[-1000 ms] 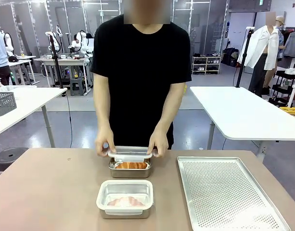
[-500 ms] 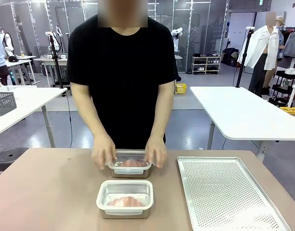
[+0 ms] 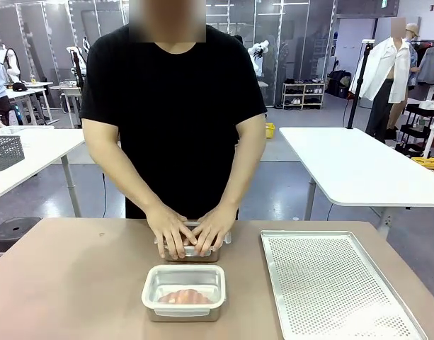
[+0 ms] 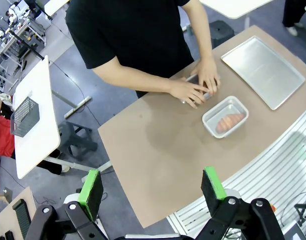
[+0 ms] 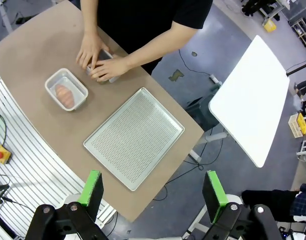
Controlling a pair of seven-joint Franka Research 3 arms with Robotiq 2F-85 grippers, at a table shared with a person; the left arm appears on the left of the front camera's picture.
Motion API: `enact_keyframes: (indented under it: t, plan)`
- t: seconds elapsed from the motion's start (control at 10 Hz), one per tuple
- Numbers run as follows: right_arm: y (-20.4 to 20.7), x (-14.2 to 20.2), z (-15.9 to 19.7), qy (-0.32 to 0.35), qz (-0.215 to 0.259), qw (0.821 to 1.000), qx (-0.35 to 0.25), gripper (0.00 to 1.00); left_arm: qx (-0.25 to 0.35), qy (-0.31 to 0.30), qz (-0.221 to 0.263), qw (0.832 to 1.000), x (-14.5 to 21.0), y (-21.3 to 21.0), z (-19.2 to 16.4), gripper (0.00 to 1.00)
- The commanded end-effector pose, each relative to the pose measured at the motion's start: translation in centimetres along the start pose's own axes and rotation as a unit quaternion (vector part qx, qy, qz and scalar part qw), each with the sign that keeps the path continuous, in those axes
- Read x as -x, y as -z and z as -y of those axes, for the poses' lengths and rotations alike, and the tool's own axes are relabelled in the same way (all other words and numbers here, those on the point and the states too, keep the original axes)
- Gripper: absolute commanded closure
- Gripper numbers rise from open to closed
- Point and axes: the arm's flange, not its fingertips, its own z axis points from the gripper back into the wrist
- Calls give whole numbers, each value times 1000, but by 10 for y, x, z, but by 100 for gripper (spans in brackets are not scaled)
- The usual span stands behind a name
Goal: Place the bread into the airtight container.
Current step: Pick up a Butter Roll and place it into an empty Airtight Container.
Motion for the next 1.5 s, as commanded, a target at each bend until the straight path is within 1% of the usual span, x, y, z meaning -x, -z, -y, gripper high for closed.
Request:
enact_keyframes:
  t: [0.0, 1.4]
  plan:
    - [0, 0, 0, -4, -4, 1000, 6, 0, 1, 1, 11, 1000, 3, -9, 5, 0]
    - [0, 0, 0, -4, -4, 1000, 6, 0, 1, 1, 11, 1000, 3, -9, 5, 0]
